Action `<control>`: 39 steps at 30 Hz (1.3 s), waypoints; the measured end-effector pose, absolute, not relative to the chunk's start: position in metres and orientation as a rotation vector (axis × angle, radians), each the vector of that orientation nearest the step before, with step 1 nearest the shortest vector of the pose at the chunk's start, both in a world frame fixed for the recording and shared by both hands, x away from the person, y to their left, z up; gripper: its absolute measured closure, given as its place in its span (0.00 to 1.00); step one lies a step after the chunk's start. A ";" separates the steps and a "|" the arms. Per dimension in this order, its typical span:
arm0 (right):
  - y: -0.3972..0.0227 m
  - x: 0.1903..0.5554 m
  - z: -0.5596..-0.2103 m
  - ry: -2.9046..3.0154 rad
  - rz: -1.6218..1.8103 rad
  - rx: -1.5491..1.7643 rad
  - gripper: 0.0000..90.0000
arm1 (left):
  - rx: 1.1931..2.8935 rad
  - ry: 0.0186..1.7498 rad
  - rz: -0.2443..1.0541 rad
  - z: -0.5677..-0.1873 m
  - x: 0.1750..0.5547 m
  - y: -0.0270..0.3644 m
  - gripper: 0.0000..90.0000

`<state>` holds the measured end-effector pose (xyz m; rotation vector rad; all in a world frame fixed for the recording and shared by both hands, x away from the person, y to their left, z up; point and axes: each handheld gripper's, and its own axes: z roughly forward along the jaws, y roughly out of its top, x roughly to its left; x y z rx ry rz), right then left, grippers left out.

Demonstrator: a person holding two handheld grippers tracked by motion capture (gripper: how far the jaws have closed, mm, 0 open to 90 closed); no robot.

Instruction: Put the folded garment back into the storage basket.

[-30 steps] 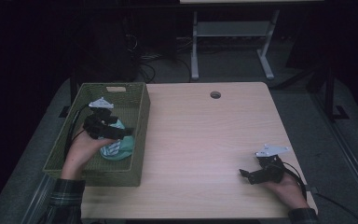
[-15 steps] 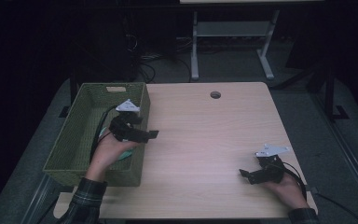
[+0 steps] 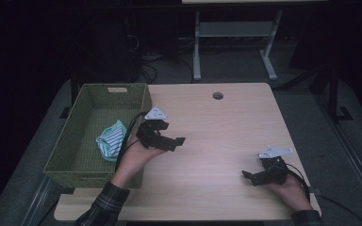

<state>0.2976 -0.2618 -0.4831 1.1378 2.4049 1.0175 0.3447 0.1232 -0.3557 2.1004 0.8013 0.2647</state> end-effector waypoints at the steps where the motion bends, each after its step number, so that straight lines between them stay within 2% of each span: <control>1: -0.262 0.298 -0.483 2.405 1.017 1.137 0.03 | 2.101 0.797 0.266 -0.358 0.343 0.119 0.15; 16: -0.262 0.298 -0.483 2.405 1.018 1.139 0.03 | 2.167 0.791 0.306 -0.406 0.339 0.096 0.15; 20: -0.262 0.298 -0.483 2.406 1.016 1.138 0.03 | 2.183 0.775 0.372 -0.419 0.337 0.095 0.15; 28: -0.262 0.298 -0.483 2.406 1.017 1.138 0.03 | 2.179 0.808 0.377 -0.438 0.339 0.095 0.15; 39: -0.262 0.298 -0.483 2.406 1.017 1.138 0.03 | 2.295 0.838 0.362 -0.465 0.343 0.090 0.14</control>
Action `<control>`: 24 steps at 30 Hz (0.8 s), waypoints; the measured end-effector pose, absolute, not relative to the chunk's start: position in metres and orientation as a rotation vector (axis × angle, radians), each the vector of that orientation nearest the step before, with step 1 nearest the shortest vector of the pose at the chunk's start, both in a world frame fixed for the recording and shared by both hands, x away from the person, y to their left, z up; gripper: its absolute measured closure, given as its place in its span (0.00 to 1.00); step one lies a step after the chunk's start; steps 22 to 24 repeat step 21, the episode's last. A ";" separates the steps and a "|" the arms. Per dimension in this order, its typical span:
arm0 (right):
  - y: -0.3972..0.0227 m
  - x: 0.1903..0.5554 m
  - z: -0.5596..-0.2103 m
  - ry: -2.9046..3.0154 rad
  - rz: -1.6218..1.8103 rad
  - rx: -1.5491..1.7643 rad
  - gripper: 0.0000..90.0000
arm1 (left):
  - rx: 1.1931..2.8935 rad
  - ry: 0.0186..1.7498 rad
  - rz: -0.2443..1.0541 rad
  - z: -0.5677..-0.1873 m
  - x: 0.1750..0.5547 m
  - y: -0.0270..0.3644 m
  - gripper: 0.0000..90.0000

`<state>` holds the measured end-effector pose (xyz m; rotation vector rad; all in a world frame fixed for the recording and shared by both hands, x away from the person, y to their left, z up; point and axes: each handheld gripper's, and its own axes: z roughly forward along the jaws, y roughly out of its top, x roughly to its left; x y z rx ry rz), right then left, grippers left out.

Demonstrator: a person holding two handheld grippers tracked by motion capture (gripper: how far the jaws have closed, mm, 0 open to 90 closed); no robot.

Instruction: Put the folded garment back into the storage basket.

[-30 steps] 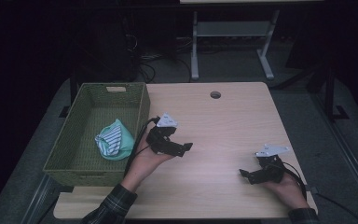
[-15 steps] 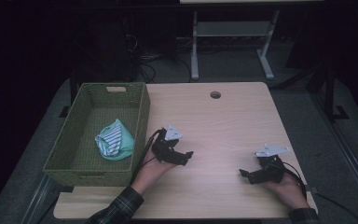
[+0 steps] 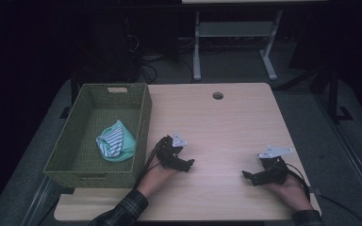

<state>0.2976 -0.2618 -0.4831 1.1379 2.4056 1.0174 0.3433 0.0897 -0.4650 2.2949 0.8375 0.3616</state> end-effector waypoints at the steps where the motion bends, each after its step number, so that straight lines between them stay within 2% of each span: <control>1: -0.262 0.298 -0.483 2.406 1.017 1.138 0.03 | 2.300 0.837 0.362 -0.467 0.343 0.089 0.14; 10: -0.262 0.298 -0.483 2.406 1.017 1.138 0.03 | 2.234 0.803 0.355 -0.478 0.342 0.094 0.14; 24: -0.262 0.298 -0.483 2.405 1.017 1.138 0.03 | 2.231 0.804 0.353 -0.478 0.342 0.094 0.14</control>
